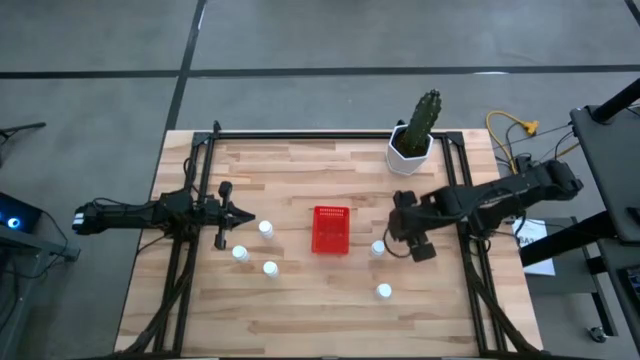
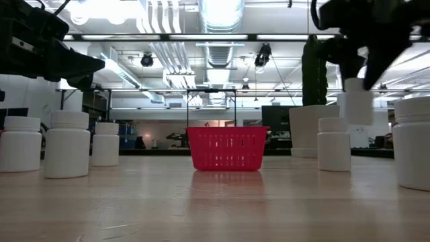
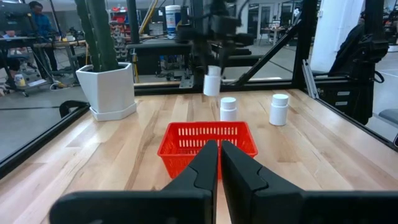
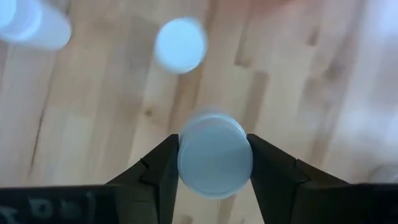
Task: Pick and place pill bottles into a basket
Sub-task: Put the white pill bottle into the red bin
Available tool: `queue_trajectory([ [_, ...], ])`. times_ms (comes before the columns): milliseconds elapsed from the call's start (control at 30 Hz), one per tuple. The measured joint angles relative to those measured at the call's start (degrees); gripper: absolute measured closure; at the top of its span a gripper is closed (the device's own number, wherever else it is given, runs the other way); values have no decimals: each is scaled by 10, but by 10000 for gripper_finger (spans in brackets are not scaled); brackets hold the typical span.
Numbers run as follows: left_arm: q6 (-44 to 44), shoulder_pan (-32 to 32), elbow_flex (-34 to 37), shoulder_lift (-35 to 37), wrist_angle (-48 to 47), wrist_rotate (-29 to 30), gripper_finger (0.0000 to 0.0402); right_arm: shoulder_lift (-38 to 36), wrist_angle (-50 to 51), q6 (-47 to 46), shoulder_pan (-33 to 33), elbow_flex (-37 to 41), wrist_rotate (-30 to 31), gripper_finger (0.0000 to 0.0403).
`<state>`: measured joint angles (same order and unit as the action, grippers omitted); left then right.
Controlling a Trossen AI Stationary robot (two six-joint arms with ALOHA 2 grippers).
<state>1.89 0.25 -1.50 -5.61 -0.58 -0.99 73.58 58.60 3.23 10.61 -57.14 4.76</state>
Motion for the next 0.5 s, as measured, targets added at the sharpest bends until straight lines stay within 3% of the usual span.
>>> queue_trajectory([
  [233, 0, 0, 0, 0, 0, 0, 400, 22, -12, 37, -90, -23, -5, 253],
  [500, 0, 0, 0, -10, -4, 8, 400, 106, -17, 104, -147, -94, -22, 253],
])
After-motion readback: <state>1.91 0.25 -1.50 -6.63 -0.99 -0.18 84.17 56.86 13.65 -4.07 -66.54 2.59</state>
